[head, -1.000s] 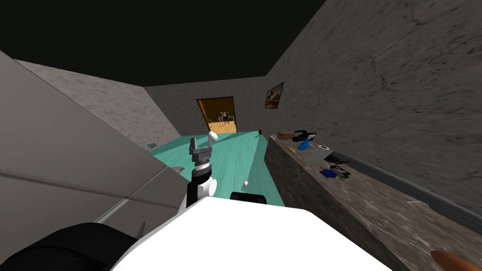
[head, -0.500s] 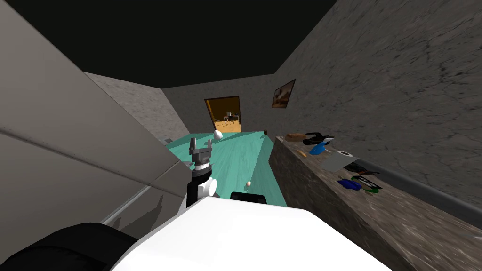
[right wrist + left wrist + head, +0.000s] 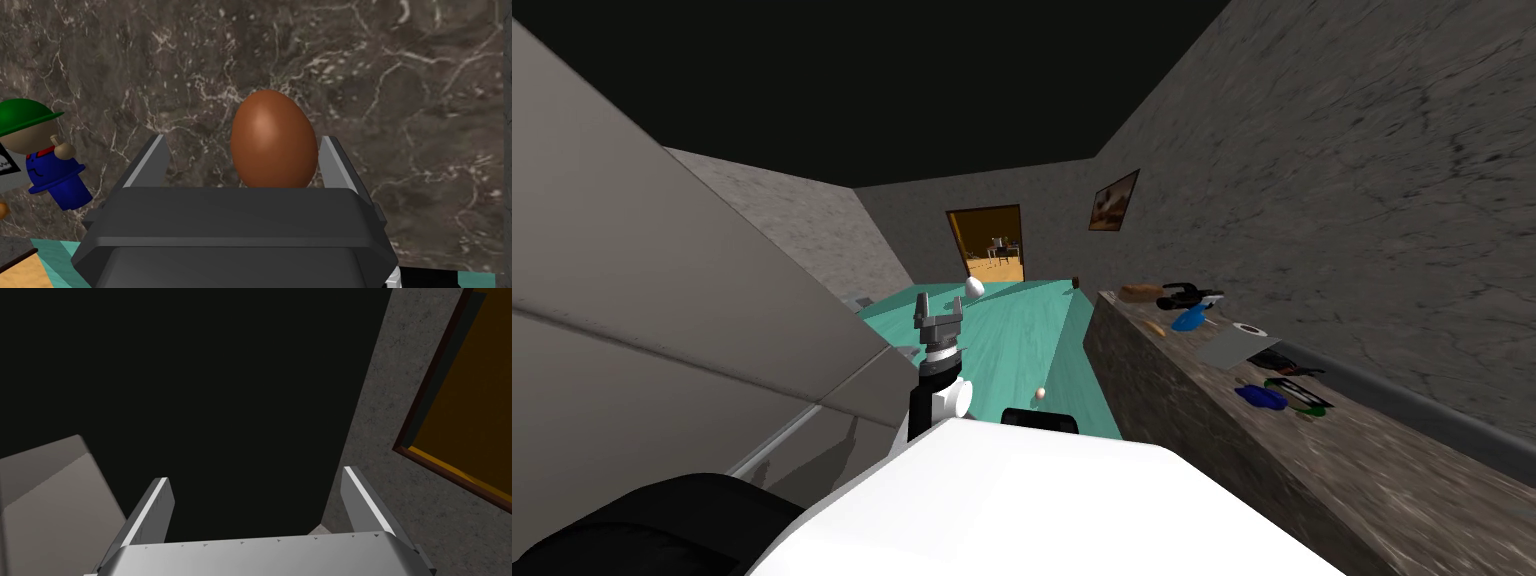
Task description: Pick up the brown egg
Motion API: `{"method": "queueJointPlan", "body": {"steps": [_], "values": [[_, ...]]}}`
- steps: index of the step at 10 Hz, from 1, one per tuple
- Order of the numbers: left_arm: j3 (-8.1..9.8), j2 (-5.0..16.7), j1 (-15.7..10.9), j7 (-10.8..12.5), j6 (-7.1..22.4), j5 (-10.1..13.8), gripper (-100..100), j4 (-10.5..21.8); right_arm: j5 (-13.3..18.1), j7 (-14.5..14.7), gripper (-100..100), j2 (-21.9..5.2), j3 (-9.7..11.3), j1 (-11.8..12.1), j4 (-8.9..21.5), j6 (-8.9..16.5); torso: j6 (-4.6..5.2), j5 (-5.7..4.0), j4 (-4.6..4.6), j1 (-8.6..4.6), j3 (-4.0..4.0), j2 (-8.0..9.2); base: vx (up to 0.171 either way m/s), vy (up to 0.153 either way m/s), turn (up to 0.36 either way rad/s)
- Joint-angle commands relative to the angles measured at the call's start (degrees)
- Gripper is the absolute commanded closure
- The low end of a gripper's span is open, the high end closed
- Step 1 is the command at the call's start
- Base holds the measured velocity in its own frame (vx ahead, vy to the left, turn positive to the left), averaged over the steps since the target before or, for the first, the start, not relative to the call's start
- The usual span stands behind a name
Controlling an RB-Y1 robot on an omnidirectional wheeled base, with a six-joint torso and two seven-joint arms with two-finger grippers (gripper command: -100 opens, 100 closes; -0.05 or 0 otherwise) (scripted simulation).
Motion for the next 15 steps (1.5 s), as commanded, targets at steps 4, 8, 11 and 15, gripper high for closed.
{"method": "queueJointPlan", "body": {"steps": [4,8,11,15], "values": [[0.00,0.0,0.0,0.0,0.0,0.0,0,0.0,2.3,5.5,-100,2.1,-2.0,-5.1,6.7,-4.0,0.00,0.00,0.01,-0.02,0.03,0.06,0.031,0.005,-0.007],[0.00,0.0,0.0,0.0,0.0,0.0,0,0.0,4.1,9.7,-100,3.8,-3.6,-9.0,12.3,-7.1,0.00,-0.01,0.01,-0.02,0.03,0.05,0.033,0.005,-0.006],[0.00,0.0,0.0,0.0,0.0,0.0,0,0.0,5.9,13.5,-100,5.5,-5.3,-12.9,17.0,-10.2,0.00,-0.01,0.01,-0.01,0.03,0.05,0.039,0.008,-0.013],[0.00,0.0,0.0,0.0,0.0,0.0,0,0.0,6.3,15.1,100,6.0,-5.9,-14.0,19.3,-11.2,-0.08,-0.06,0.02,-0.04,0.02,0.02,0.027,0.005,-0.007]]}}
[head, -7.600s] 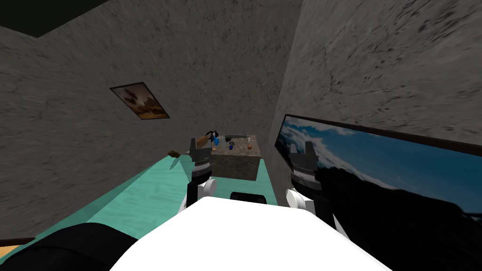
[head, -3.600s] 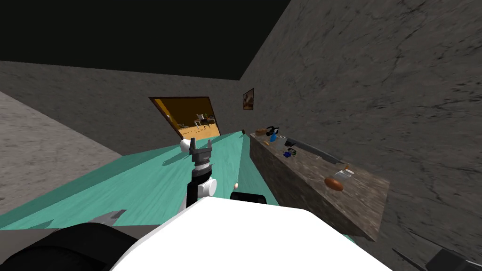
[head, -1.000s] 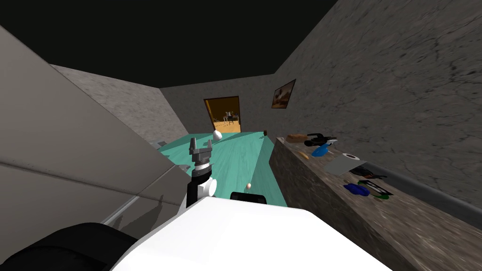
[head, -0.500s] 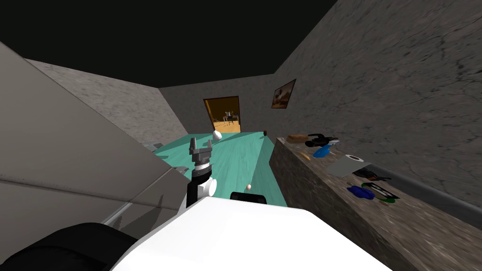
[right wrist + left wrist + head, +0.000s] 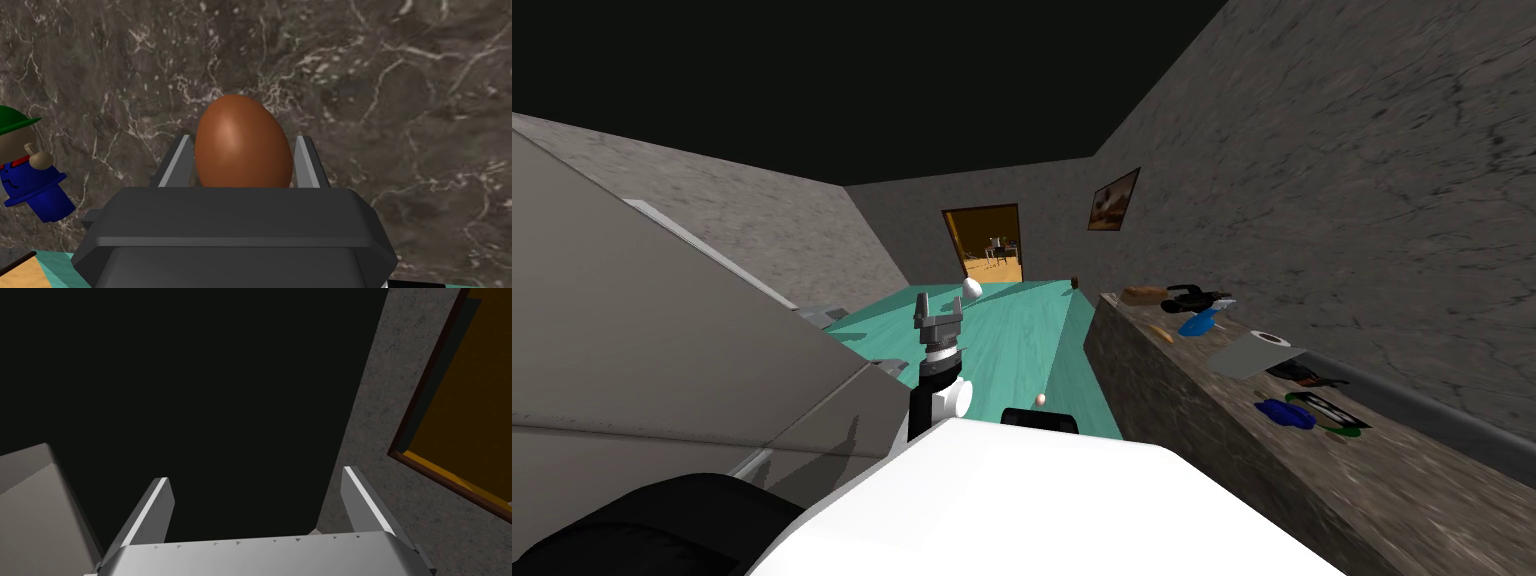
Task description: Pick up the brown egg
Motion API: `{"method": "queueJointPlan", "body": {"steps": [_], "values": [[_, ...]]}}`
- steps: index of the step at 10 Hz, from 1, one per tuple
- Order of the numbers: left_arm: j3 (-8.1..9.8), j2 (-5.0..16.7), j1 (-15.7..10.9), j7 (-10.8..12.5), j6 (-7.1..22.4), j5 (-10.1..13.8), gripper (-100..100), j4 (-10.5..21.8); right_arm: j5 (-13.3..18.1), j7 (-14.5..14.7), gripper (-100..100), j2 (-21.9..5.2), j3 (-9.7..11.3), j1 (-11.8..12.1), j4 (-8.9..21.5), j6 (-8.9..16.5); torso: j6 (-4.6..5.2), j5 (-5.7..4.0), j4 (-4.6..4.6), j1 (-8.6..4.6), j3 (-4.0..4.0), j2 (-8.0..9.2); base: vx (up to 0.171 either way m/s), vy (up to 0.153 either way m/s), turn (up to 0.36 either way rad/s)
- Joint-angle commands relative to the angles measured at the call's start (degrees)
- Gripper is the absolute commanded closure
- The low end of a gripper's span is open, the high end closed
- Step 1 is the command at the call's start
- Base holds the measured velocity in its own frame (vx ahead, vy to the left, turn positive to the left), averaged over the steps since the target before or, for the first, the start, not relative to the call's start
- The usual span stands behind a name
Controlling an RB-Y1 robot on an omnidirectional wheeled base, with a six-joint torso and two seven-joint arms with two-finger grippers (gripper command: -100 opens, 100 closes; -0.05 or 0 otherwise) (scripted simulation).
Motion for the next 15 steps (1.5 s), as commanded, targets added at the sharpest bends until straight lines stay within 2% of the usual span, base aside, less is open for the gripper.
{"method": "queueJointPlan", "body": {"steps": [1,4,5,6,7,10,11,12,13,14,15], "values": [[0.00,0.0,0.0,0.0,0.0,0.0,0,0.0,0.0,0.0,100,0.0,0.0,0.0,0.0,0.0,0.00,0.00,0.00,0.00,0.00,0.00,0.002,-0.001,0.014],[0.00,0.0,0.0,0.0,0.0,0.0,0,0.0,0.0,0.0,100,-0.1,-0.1,-0.1,-0.1,0.0,0.10,-0.02,-0.02,0.00,0.02,0.06,0.000,0.000,0.000],[0.00,0.0,0.0,0.0,0.0,0.0,0,0.0,0.0,0.0,0,-0.1,0.0,-0.1,-0.1,0.0,0.10,-0.01,-0.01,0.01,0.03,0.06,0.000,0.000,0.000],[0.00,0.0,0.0,0.0,0.0,0.0,0,0.0,-1.4,-2.9,100,-1.4,1.3,2.8,-2.9,2.5,0.10,-0.01,-0.01,0.02,0.03,0.07,-0.036,0.003,0.024],[0.00,0.0,0.0,0.0,0.0,0.0,0,0.0,-1.4,-3.4,100,-1.4,1.3,2.9,-4.2,2.5,0.10,0.04,0.00,0.04,0.08,0.17,-0.054,-0.007,0.007],[0.00,0.0,0.0,0.0,0.0,0.0,0,0.0,-4.1,-9.5,100,-3.9,3.8,8.8,-11.7,7.2,0.09,0.07,0.04,0.04,0.17,0.31,-0.066,-0.017,0.014],[0.00,0.0,0.0,0.0,0.0,0.0,0,0.0,-4.1,-9.6,100,-3.9,3.8,8.8,-12.1,7.2,0.10,0.06,0.05,0.02,0.19,0.34,-0.049,-0.012,0.004],[0.00,0.0,0.0,0.0,0.0,0.0,0,0.0,-5.0,-11.7,100,-4.7,4.7,10.7,-14.2,8.8,0.11,0.04,0.06,0.04,0.17,0.29,-0.033,-0.005,0.008],[0.00,0.0,0.0,0.0,0.0,0.0,0,0.0,-5.0,-11.7,100,-4.7,4.7,10.7,-14.8,8.8,0.12,0.06,0.04,0.08,0.14,0.25,-0.024,-0.003,0.005],[0.00,0.0,0.0,0.0,0.0,0.0,0,0.0,-5.9,-13.8,100,-5.6,5.5,12.7,-17.0,10.3,0.12,0.05,0.05,0.09,0.12,0.21,-0.032,-0.001,0.007],[0.00,0.0,0.0,0.0,0.0,0.0,0,0.0,-5.9,-13.8,100,-5.6,5.5,12.7,-17.5,10.3,0.12,0.08,0.04,0.11,0.12,0.21,-0.028,-0.004,0.005]]}}
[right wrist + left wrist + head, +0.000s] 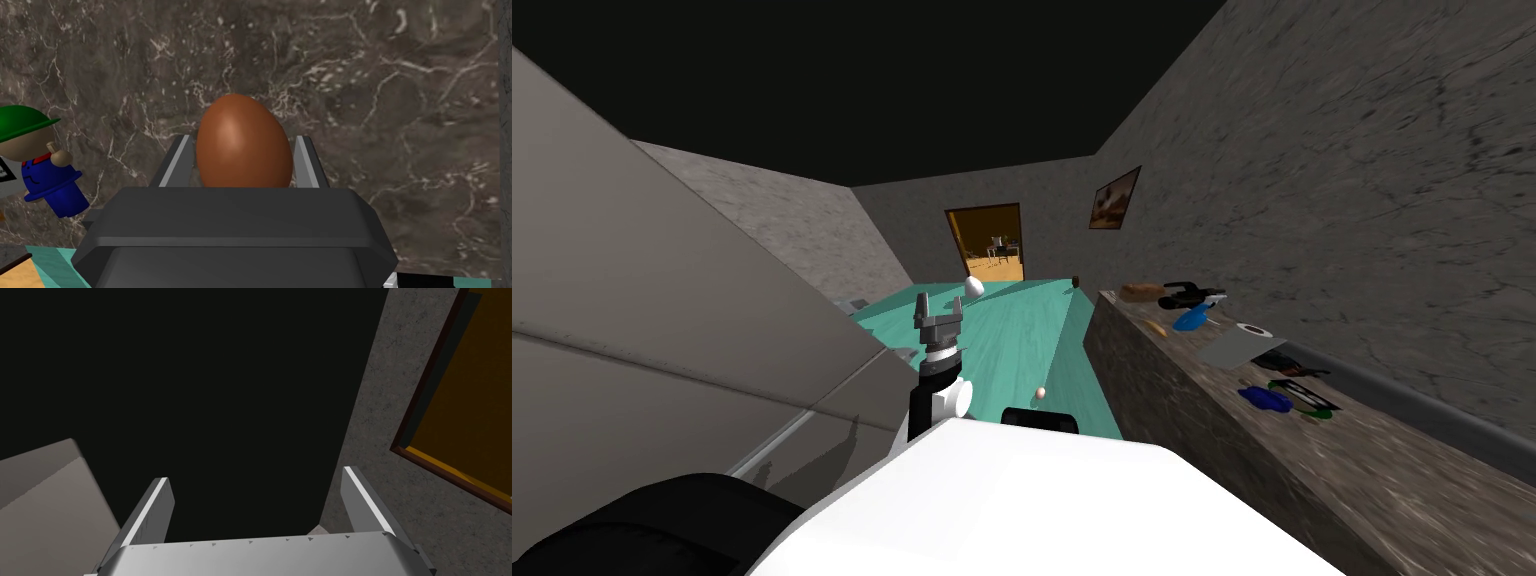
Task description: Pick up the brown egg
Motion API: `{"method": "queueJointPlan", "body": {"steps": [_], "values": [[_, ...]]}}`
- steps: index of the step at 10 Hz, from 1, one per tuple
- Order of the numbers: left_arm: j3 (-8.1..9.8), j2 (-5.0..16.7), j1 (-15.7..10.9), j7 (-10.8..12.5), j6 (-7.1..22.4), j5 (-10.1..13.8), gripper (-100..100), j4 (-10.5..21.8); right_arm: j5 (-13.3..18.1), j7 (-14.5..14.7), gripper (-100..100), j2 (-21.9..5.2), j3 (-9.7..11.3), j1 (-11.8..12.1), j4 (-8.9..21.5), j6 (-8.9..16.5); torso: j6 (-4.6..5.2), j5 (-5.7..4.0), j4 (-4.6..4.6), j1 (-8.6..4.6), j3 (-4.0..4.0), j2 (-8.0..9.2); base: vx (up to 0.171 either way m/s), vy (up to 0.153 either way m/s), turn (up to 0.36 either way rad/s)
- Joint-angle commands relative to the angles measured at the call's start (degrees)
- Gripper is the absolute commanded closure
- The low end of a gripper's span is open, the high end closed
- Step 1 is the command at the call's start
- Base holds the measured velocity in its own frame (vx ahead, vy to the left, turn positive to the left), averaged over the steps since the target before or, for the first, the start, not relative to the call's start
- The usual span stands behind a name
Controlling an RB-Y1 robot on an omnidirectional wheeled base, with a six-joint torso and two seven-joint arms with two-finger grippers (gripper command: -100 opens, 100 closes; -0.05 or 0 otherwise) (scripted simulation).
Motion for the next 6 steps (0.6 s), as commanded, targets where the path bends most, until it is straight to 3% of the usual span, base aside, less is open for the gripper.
{"method": "queueJointPlan", "body": {"steps": [1,4,6], "values": [[0.00,0.0,0.0,0.0,0.0,0.0,0,0.0,-1.0,-2.5,100,-0.9,1.0,2.2,-2.9,1.9,0.00,0.00,0.00,0.00,0.00,0.00,-0.033,-0.006,0.010],[0.00,0.0,0.0,0.0,0.0,0.0,0,0.0,-2.8,-6.6,100,-2.6,2.7,6.1,-7.7,5.0,0.05,-0.01,0.00,-0.01,0.03,0.05,-0.045,-0.009,0.010],[0.00,0.0,0.0,0.0,0.0,0.0,0,0.0,-2.7,-6.2,100,-2.5,2.5,6.0,-7.9,4.7,0.03,0.01,0.00,0.00,0.01,0.02,-0.023,-0.006,0.001]]}}
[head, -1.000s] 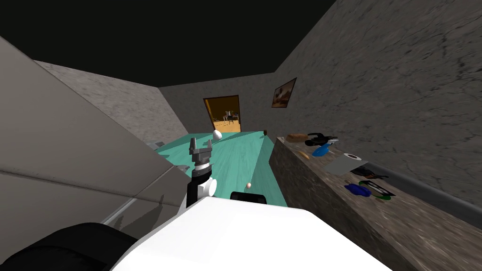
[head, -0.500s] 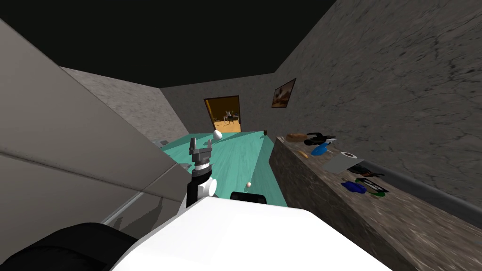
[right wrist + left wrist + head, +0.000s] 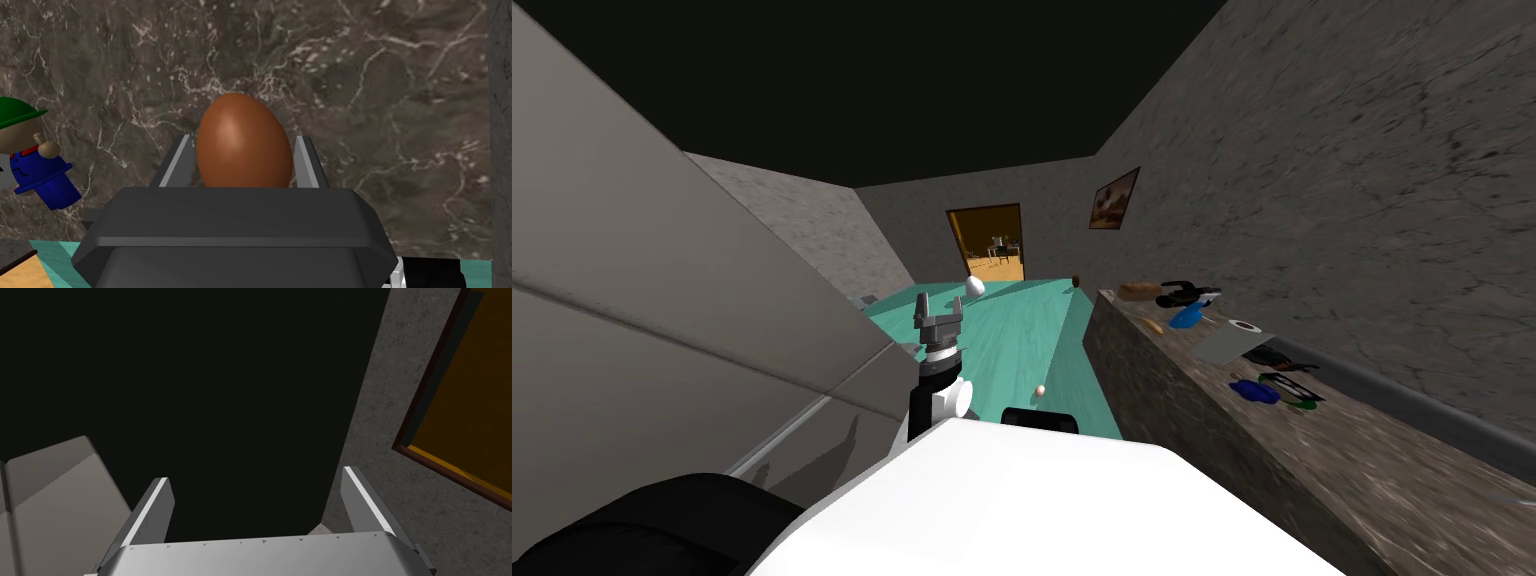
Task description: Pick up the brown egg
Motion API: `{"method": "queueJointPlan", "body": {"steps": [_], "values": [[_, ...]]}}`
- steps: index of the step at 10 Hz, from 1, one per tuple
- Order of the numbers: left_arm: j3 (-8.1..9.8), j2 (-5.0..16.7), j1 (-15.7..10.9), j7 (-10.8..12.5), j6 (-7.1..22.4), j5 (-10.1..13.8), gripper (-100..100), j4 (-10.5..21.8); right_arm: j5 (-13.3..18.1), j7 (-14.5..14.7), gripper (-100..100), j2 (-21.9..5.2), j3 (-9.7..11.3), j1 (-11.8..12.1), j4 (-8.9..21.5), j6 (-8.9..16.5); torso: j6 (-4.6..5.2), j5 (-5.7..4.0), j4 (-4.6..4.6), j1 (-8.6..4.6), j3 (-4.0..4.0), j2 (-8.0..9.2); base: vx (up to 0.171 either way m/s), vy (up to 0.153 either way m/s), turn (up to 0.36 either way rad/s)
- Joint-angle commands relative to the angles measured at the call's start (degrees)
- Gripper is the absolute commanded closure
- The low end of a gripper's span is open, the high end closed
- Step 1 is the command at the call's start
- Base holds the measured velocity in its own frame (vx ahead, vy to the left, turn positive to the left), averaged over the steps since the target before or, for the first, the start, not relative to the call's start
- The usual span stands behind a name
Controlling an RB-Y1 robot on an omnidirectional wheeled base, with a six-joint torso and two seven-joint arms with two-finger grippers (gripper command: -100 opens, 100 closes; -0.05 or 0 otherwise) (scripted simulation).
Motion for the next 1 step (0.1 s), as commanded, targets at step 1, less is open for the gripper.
{"method": "queueJointPlan", "body": {"steps": [1], "values": [[0.00,0.0,0.0,0.0,0.0,0.0,0,0.0,0.0,0.0,0,0.0,0.0,0.0,0.0,0.0,0.00,0.00,0.00,0.00,0.00,0.00,0.000,0.000,0.000]]}}
